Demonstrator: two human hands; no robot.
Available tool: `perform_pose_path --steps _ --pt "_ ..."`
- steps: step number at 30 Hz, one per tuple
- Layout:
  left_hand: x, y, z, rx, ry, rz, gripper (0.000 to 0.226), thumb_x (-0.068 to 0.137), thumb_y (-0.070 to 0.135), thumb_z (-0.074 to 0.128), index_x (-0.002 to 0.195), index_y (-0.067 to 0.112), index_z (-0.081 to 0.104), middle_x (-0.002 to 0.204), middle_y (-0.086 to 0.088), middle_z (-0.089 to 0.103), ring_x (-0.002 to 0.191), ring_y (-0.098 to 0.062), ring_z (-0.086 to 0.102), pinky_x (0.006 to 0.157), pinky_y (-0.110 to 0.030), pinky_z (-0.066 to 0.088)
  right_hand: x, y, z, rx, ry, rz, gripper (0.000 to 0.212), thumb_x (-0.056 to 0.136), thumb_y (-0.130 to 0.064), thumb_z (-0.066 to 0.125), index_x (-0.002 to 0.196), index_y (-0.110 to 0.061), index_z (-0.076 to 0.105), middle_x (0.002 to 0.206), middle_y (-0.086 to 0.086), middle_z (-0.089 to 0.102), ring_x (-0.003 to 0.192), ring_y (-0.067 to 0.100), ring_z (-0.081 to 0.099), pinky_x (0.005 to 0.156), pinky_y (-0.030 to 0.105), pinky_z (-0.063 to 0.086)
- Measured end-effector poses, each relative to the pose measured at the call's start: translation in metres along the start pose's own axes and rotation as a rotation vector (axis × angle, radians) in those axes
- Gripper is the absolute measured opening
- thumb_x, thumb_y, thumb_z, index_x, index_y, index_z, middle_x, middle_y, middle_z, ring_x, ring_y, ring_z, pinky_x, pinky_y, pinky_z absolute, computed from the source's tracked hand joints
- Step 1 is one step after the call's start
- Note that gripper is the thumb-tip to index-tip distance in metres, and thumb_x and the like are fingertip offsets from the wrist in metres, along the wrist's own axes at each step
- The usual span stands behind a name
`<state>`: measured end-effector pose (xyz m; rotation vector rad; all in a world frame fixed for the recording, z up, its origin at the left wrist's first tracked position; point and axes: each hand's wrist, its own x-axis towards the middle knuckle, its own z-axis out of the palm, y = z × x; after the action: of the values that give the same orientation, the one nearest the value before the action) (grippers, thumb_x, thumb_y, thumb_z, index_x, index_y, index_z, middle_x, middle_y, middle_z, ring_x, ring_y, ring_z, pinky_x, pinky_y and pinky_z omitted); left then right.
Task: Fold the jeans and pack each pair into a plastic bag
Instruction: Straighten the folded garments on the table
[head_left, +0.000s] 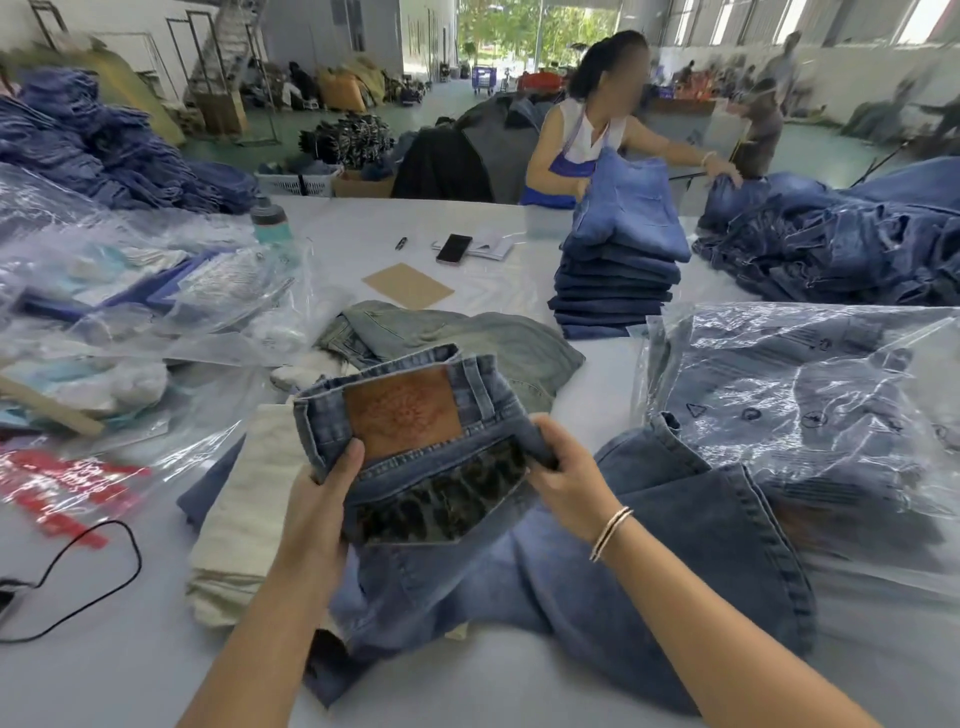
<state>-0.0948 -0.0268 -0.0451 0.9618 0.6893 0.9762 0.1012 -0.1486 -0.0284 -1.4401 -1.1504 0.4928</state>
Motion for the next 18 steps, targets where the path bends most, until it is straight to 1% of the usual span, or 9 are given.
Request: perform_pose_path --steps 2,5,7,9,11,13,15,16,18 --pt "0.003 0.007 -0.001 -0.058 -0.073 0.056 0.025 0.080 0.021 0.061 0.100 0.019 0.074 0.101 -0.004 0.074 0.090 -0.020 0.071 0.068 -0.027 0.058 0.011 -0.013 -0.008 0.068 0.071 -0.066 0.049 0.075 0.010 0.048 0.095 -0.033 0.064 0.090 -0.017 0.065 0.089 -0.002 0.057 0.083 0.020 0.047" --pt "-0.001 0.010 0.000 -0.214 -0.159 -0.041 0.027 0.078 0.018 0.055 0.090 0.022 0.079 0.094 -0.003 0.075 0.083 -0.019 0.072 0.065 -0.029 0.058 0.030 -0.013 -0.006 0.023 0.099 0.012 0.046 0.085 0.001 0.055 0.110 -0.037 0.061 0.108 -0.007 0.064 0.103 0.013 0.060 0.094 0.037 0.051" --pt "-0.006 0.010 0.007 -0.251 -0.234 -0.111 0.024 0.074 0.024 0.058 0.085 0.020 0.080 0.091 -0.003 0.075 0.079 -0.020 0.073 0.062 -0.029 0.058 0.042 -0.004 0.002 -0.233 0.050 0.116 0.046 0.090 -0.008 0.059 0.132 -0.025 0.048 0.129 0.001 0.051 0.119 0.017 0.050 0.106 0.042 0.040" --pt "-0.011 0.014 0.019 -0.244 -0.338 -0.131 0.030 0.059 0.033 0.080 0.085 0.018 0.080 0.091 -0.004 0.075 0.080 -0.022 0.073 0.063 -0.030 0.058 0.051 0.004 0.012 -0.280 -0.103 0.197 0.044 0.096 -0.013 0.052 0.139 -0.016 0.040 0.146 0.008 0.038 0.135 0.021 0.036 0.115 0.044 0.024" --pt "-0.006 0.020 0.027 -0.267 -0.388 -0.118 0.041 0.051 0.038 0.086 0.085 0.017 0.079 0.093 -0.006 0.075 0.081 -0.024 0.073 0.065 -0.033 0.059 0.055 0.006 0.019 -0.071 -0.146 0.257 0.030 0.100 -0.018 0.044 0.126 -0.006 0.053 0.134 0.016 0.052 0.122 0.024 0.047 0.112 0.048 0.029" --pt "0.010 0.027 0.026 -0.277 -0.288 -0.101 0.025 0.072 0.036 0.069 0.086 0.018 0.079 0.095 -0.005 0.075 0.082 -0.024 0.072 0.065 -0.033 0.059 0.055 0.008 0.017 0.082 0.018 0.281 0.031 0.099 -0.028 0.046 0.102 0.000 0.061 0.100 0.013 0.062 0.094 0.018 0.055 0.093 0.038 0.045" --pt "0.029 0.030 0.015 -0.240 -0.147 -0.124 0.032 0.086 0.038 0.054 0.091 0.019 0.079 0.102 -0.006 0.074 0.089 -0.024 0.072 0.067 -0.033 0.059 0.059 0.013 0.011 -0.008 0.182 0.233 0.028 0.094 -0.033 0.055 0.077 -0.012 0.058 0.069 0.003 0.053 0.065 0.009 0.046 0.063 0.024 0.040" --pt "0.036 0.026 0.009 -0.220 -0.126 -0.165 0.037 0.088 0.044 0.052 0.098 0.019 0.077 0.109 -0.008 0.072 0.096 -0.024 0.070 0.071 -0.034 0.059 0.061 0.015 0.011 -0.075 0.232 0.214 0.028 0.092 -0.034 0.058 0.071 -0.016 0.054 0.062 -0.001 0.048 0.057 0.008 0.040 0.055 0.022 0.035" --pt "0.036 0.004 -0.002 -0.161 -0.163 -0.305 0.051 0.084 0.053 0.051 0.115 0.017 0.071 0.120 -0.011 0.067 0.107 -0.024 0.066 0.083 -0.036 0.057 0.066 0.019 0.015 -0.082 0.275 0.190 0.029 0.091 -0.034 0.060 0.070 -0.015 0.053 0.058 -0.002 0.044 0.054 0.009 0.036 0.053 0.024 0.032"
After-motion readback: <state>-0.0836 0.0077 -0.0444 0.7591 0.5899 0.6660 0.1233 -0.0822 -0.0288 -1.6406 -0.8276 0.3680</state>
